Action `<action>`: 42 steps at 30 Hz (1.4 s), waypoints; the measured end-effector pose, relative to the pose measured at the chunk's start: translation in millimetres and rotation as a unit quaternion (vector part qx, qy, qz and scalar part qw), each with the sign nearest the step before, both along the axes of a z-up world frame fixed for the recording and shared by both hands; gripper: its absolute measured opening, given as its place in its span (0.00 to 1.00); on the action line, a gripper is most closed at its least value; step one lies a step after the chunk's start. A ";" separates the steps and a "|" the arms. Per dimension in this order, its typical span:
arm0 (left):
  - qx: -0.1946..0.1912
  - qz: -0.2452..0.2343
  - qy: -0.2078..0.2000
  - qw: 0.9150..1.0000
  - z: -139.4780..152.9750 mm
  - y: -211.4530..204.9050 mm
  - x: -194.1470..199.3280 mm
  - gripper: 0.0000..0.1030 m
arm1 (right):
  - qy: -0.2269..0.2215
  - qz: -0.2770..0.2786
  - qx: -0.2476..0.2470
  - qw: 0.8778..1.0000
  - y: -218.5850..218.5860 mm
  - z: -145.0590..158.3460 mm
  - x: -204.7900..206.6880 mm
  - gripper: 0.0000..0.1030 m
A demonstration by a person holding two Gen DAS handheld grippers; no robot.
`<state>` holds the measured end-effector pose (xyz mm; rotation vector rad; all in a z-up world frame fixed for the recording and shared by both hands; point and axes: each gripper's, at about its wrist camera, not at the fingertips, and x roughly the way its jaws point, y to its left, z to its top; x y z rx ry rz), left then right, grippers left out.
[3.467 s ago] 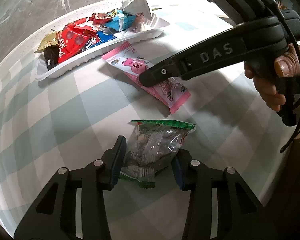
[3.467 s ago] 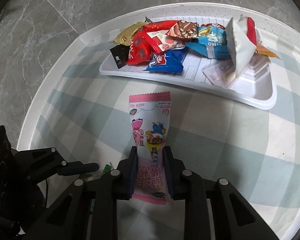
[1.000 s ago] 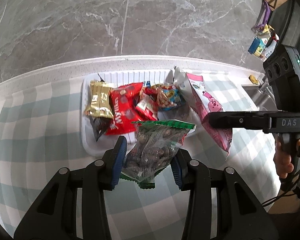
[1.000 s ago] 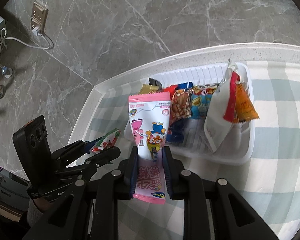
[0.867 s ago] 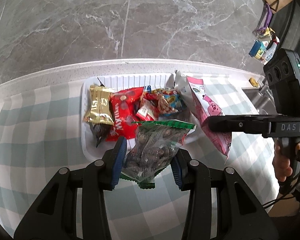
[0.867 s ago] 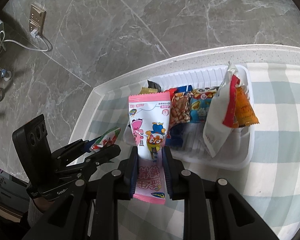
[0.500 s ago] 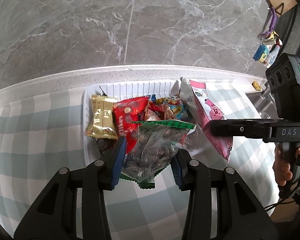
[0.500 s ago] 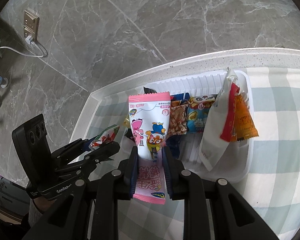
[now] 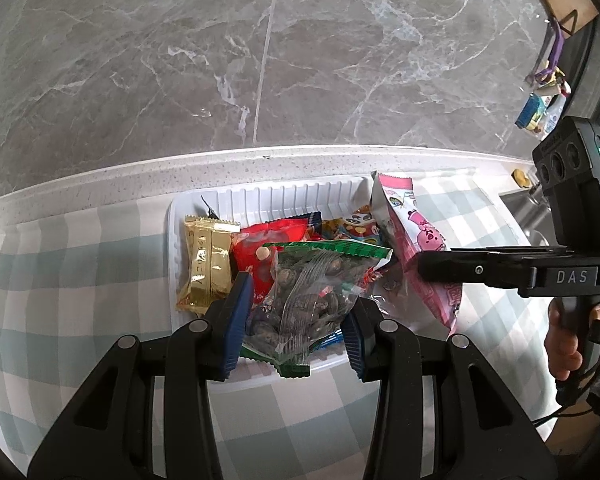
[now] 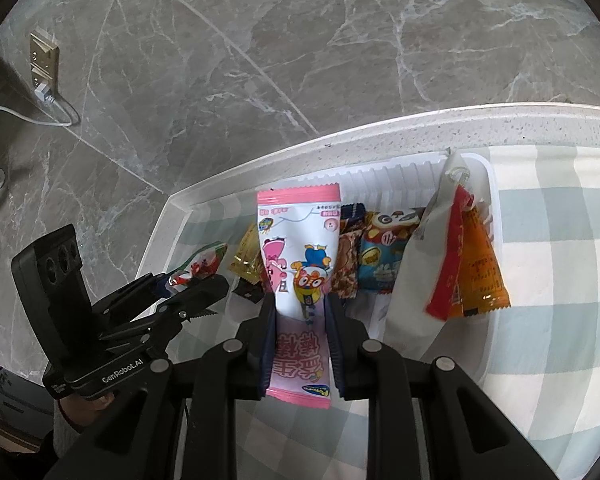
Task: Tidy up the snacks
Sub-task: 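Lower the nut bag into the tray with the left tool while the right tool releases the pink packet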
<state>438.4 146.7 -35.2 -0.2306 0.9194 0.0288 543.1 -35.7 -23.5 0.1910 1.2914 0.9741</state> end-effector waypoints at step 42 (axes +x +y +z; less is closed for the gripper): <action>0.030 0.020 0.020 0.999 -28.1 9.1 64.3 0.40 | -0.042 -0.025 -0.069 0.996 14.1 -31.3 39.3 0.26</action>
